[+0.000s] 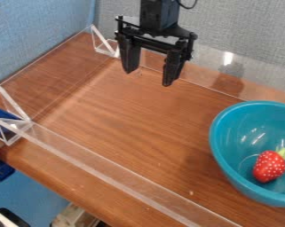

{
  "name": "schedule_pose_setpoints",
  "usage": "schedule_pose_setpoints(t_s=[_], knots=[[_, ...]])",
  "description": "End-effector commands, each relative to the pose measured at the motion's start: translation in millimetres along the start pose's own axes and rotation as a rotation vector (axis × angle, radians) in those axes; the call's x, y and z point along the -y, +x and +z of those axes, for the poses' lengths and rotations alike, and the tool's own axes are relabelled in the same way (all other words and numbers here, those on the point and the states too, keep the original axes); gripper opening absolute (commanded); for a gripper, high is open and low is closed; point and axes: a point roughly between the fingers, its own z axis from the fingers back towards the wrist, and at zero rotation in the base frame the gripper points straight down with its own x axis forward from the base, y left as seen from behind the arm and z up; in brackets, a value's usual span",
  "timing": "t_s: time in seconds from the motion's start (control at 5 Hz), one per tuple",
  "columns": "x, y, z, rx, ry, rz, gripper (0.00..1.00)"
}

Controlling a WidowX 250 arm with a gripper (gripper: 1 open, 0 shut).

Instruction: Remove the strawberry from inside the blue bowl and put it on the table

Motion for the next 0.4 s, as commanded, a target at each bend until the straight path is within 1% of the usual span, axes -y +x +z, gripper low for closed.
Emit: schedule_pose_setpoints(t_s=[0.0, 0.2], knots=[[4.3, -0.4, -6.4, -0.015, -0.003, -0.011, 1.0], [25.3, -2.9, -12.2, -0.014, -0.011, -0.07, 1.0]])
